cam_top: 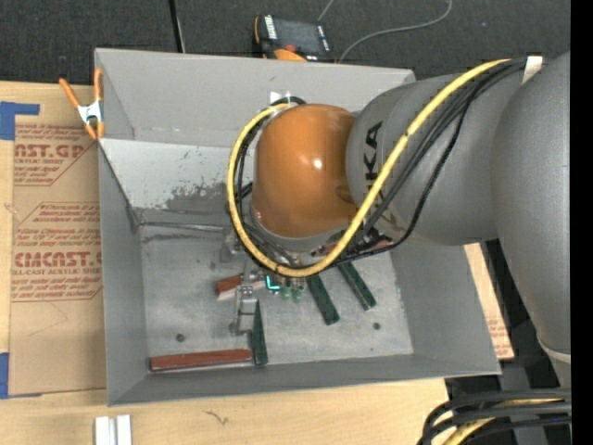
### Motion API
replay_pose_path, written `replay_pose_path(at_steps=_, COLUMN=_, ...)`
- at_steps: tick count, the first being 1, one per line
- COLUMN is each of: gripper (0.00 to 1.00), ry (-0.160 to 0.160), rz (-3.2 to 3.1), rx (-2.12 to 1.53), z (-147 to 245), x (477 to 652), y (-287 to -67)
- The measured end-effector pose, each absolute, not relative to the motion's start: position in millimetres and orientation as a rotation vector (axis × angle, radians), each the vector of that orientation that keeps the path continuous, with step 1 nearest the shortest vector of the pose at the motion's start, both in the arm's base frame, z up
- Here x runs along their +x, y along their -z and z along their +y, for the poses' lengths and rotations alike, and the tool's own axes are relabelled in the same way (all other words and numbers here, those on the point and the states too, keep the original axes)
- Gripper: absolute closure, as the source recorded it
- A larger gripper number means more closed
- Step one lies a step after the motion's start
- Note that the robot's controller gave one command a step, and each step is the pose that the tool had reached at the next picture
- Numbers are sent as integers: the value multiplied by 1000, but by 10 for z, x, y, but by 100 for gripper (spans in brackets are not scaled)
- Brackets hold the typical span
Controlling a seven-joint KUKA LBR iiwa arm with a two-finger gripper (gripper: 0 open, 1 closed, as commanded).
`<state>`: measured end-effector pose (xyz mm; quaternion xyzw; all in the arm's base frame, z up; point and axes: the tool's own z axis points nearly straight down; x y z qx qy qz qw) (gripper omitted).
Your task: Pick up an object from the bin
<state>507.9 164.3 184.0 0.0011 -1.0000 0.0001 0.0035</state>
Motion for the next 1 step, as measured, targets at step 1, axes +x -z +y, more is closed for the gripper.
replay_pose_path(at_steps=1, gripper=0, ry=1, rz=-3107, rx=435, z=1300, x=5489, y=-672)
